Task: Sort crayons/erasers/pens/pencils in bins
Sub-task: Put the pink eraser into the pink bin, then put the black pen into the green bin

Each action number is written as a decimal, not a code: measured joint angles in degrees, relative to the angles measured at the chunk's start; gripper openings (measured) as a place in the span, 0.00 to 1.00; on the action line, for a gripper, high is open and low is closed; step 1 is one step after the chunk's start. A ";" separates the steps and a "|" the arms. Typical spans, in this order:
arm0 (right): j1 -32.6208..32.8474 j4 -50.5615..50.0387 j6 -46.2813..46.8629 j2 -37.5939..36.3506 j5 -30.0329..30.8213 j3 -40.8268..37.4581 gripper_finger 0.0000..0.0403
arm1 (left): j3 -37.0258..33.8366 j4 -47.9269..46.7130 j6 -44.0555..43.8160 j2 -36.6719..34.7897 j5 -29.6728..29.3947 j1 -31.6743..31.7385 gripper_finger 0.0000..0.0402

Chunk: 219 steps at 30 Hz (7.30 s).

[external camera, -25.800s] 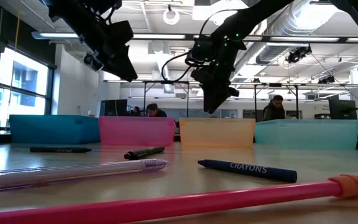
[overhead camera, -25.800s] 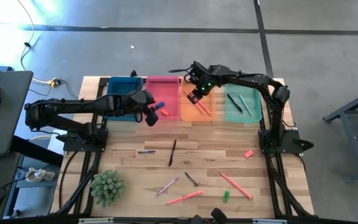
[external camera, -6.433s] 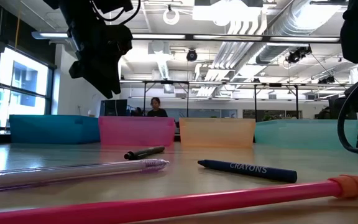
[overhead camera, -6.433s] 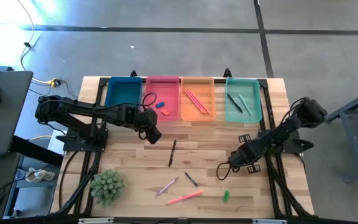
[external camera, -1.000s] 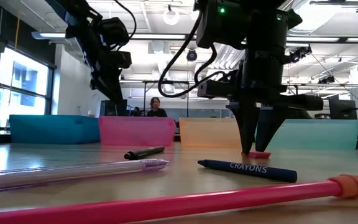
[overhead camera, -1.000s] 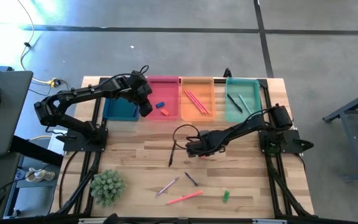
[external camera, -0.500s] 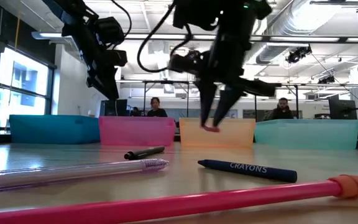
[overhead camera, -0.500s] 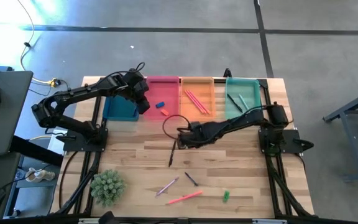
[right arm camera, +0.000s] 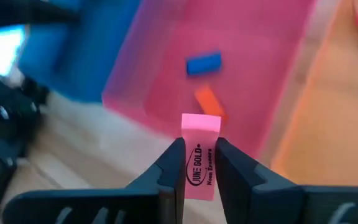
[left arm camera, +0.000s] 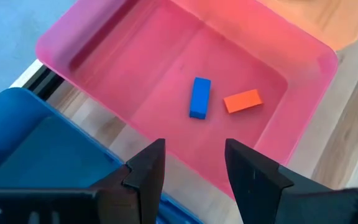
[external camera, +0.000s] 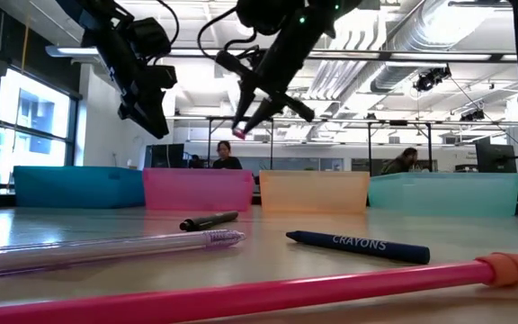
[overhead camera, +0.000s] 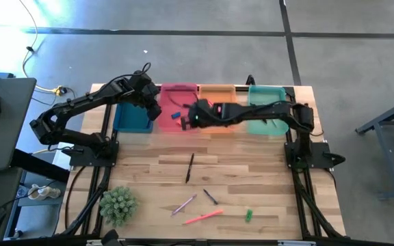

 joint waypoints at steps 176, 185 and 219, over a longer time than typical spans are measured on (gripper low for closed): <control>-7.77 -31.17 -46.45 -31.02 8.28 -5.97 0.34 | 20.06 -3.02 -82.79 30.53 -25.26 -55.39 0.44; -7.77 -31.00 -46.34 -31.02 7.95 -5.97 0.34 | 20.01 -2.53 -82.59 34.82 -24.80 -55.59 0.44; -7.77 -31.28 -50.74 -31.34 10.40 -5.97 0.34 | 20.31 -3.32 -70.29 43.82 -22.72 -55.98 0.10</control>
